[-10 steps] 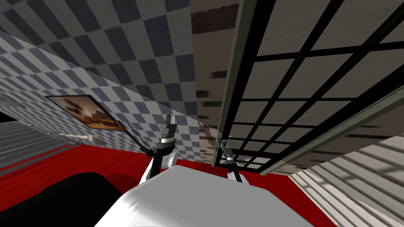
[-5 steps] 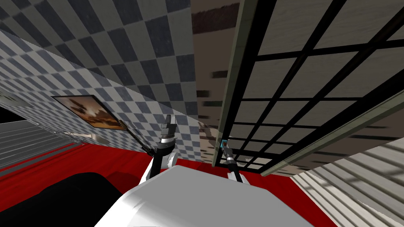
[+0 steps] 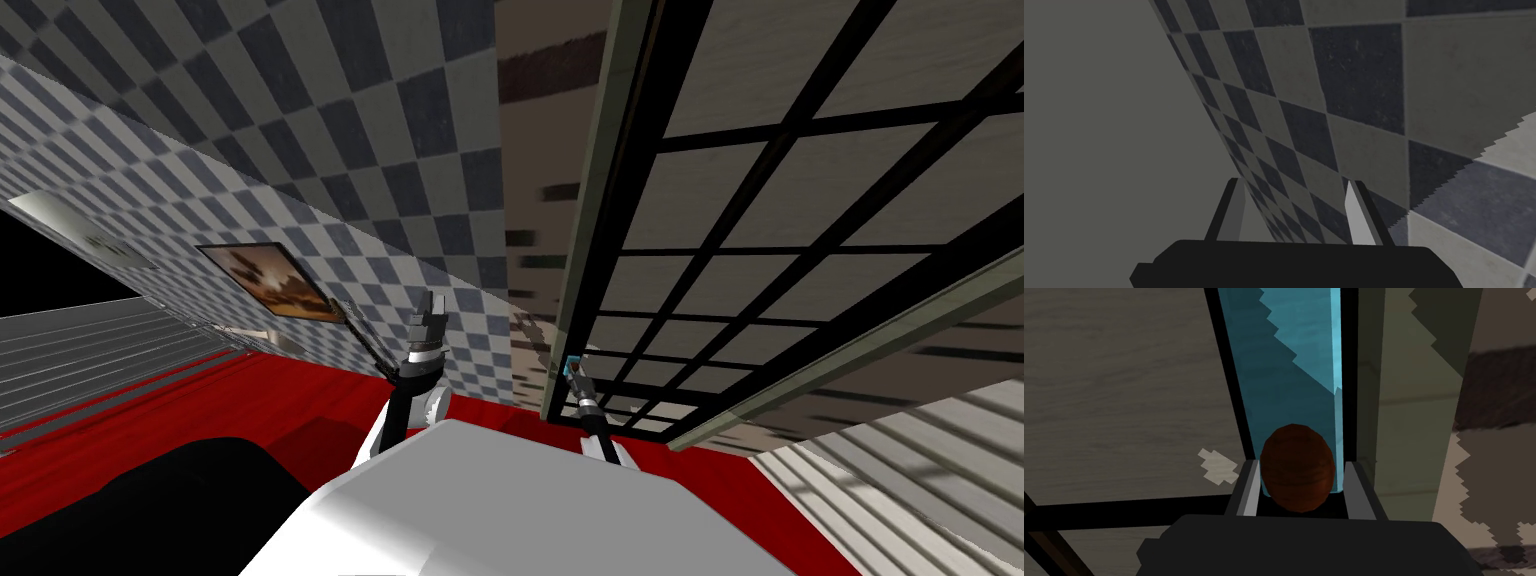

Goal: Pull the door open

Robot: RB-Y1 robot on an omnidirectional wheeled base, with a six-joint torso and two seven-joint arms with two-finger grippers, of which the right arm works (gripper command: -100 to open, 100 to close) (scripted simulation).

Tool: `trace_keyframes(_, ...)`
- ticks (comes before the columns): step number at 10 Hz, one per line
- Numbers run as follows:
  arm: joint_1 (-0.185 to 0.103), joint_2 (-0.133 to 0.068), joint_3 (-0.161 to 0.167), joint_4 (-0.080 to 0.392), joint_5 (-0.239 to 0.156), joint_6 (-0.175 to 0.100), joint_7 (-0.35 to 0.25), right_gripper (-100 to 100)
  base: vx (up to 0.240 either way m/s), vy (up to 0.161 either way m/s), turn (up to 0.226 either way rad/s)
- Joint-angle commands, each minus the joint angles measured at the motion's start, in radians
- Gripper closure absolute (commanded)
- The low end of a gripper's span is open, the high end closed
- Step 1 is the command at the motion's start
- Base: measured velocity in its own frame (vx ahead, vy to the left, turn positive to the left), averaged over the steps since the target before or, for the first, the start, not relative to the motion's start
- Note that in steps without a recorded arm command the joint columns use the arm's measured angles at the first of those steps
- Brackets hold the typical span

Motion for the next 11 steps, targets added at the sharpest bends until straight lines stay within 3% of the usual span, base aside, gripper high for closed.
trace_keyframes(1,0.015,0.012,0.015,-0.014,0.005,0.011,-0.032,100,-0.038,0.011,0.002)
trace_keyframes(6,0.016,-0.003,0.013,-0.01,-0.018,0.01,-0.154,100,-0.034,0.019,0.064)
trace_keyframes(10,0.017,-0.008,0.013,-0.009,-0.026,0.009,-0.198,100,-0.022,0.008,0.033)
trace_keyframes(11,0.017,-0.012,0.012,-0.008,-0.033,0.008,-0.236,100,-0.026,0.006,0.074)
